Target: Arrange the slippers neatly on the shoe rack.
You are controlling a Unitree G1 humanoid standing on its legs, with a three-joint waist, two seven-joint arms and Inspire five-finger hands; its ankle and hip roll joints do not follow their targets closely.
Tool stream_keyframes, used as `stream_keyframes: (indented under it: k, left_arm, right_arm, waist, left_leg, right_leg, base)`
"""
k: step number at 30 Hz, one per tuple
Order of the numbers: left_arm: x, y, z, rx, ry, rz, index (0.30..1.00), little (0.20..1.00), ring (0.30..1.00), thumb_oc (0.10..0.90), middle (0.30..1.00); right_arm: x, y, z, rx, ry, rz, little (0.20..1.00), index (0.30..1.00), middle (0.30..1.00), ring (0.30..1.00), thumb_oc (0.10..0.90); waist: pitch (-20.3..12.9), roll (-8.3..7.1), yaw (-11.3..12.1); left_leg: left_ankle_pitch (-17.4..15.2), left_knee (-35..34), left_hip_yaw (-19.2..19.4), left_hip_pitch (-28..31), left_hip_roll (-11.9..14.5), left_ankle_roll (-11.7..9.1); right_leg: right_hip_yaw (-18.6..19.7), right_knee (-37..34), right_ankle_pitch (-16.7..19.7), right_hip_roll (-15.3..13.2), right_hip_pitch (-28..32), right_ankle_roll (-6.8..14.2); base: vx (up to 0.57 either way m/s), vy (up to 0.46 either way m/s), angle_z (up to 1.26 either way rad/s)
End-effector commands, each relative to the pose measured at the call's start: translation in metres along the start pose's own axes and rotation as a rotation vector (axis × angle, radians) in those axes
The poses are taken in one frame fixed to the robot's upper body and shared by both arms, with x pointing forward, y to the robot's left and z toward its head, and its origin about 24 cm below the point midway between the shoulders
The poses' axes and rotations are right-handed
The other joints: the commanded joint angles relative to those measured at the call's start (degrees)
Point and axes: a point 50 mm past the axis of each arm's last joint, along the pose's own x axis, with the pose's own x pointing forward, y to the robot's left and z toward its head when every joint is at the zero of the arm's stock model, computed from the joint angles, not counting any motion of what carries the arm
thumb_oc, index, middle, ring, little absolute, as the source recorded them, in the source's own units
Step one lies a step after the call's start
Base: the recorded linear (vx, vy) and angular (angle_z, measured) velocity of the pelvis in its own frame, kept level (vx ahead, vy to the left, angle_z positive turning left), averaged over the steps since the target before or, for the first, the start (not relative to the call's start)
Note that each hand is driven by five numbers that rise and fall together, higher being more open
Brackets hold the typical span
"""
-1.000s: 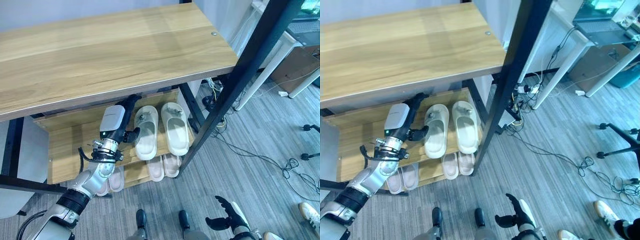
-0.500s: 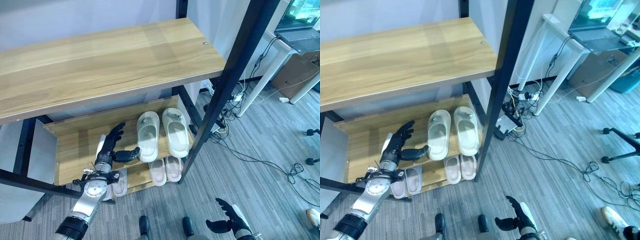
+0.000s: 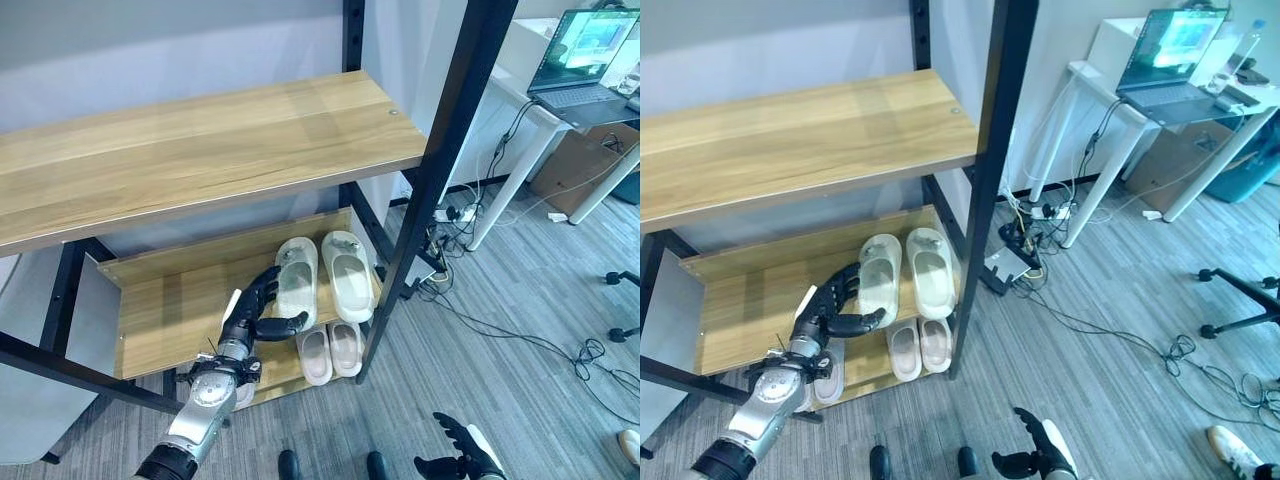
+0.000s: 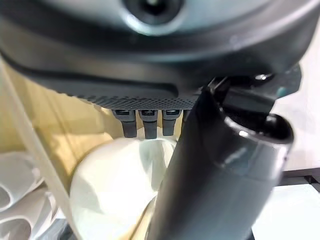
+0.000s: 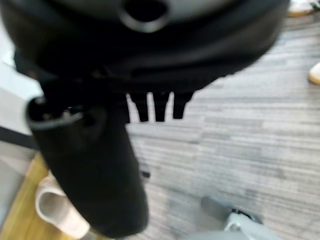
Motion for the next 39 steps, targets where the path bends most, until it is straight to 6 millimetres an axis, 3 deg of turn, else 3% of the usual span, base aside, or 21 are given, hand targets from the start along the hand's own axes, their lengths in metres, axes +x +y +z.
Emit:
stream_keyframes:
  k: [1, 11, 16, 24, 34, 39]
  left_arm:
    - [0.026, -0.003, 0.039, 0.026, -0.184, -0.007, 0.9, 0.9, 0.9, 0.8, 0.9]
    - [0.031, -0.021, 0.034, 0.014, -0.166, 0.014, 0.9, 0.9, 0.9, 0.8, 0.9]
    - [0.036, -0.037, 0.034, -0.069, -0.144, -0.024, 0.9, 0.9, 0.9, 0.8, 0.9]
    - [0.041, -0.053, 0.036, -0.043, -0.134, -0.091, 0.9, 0.9, 0.9, 0.8, 0.9]
    - [0.037, -0.036, 0.026, 0.061, -0.103, -0.037, 0.9, 0.9, 0.9, 0.8, 0.9]
    - [0.041, -0.015, 0.038, 0.194, -0.161, 0.043, 0.9, 0.9, 0.9, 0.8, 0.9]
  right_arm:
    - [0.003, -0.016, 0.02, 0.016, -0.105, -0.057, 0.9, 0.9, 0.9, 0.9, 0.8]
    - [0.002, -0.012, 0.021, 0.01, -0.113, -0.057, 0.9, 0.9, 0.9, 0.9, 0.8]
    - [0.003, -0.011, 0.026, 0.008, -0.127, -0.057, 0.9, 0.9, 0.9, 0.9, 0.8]
    - [0.005, -0.007, 0.029, 0.007, -0.128, -0.035, 0.9, 0.9, 0.9, 0.9, 0.8]
    - [0.007, -0.004, 0.026, -0.002, -0.109, -0.024, 0.9, 0.9, 0.9, 0.9, 0.8]
    - [0.008, 0.0, 0.022, -0.011, -0.086, -0.015, 0.9, 0.9, 0.9, 0.9, 0.8]
  waist:
    - [-1.88, -1.31, -0.03]
    - [-1.88, -1.49, -0.36]
    - [-1.92, -1.51, -0.71]
    - [-2.27, -1.07, -1.26]
    - [-3.05, -0.47, -0.52]
    - [-3.36, -0.7, 0.29]
  left_leg:
    - [-8.32, 0.51, -0.2, 3.77, -2.28, 0.29]
    - [-8.22, 0.51, -0.16, 3.99, -2.18, 0.2]
    - [-8.12, 0.51, -0.12, 4.09, -2.12, 0.18]
    - [-8.18, 0.51, 0.14, 4.61, -2.16, 0.2]
    - [-7.99, 0.51, -0.15, 5.19, -2.16, 0.05]
    - [-7.71, 0.51, -0.63, 5.07, -2.11, -0.06]
  right_leg:
    - [-1.23, 0.72, -3.56, 0.22, -0.86, 1.2]
    - [-1.22, 0.72, -3.73, 0.5, -0.62, 0.98]
    - [-1.14, 0.72, -3.72, 0.64, -0.51, 0.97]
    - [-1.16, 0.72, -3.62, 0.54, -0.18, 0.92]
    - [-1.74, 0.73, -3.89, 0.6, 0.75, 0.71]
    - [-2.19, 0.72, -3.85, 0.63, 0.84, 0.64]
  base:
    - [0.0, 0.0, 0.0]
    - [0.0, 0.0, 0.0]
    - [0.0, 0.0, 0.0]
    - [0.0, -0.008, 0.0]
    - [0.0, -0.003, 0.0]
    - [-0.01, -0.007, 0.0]
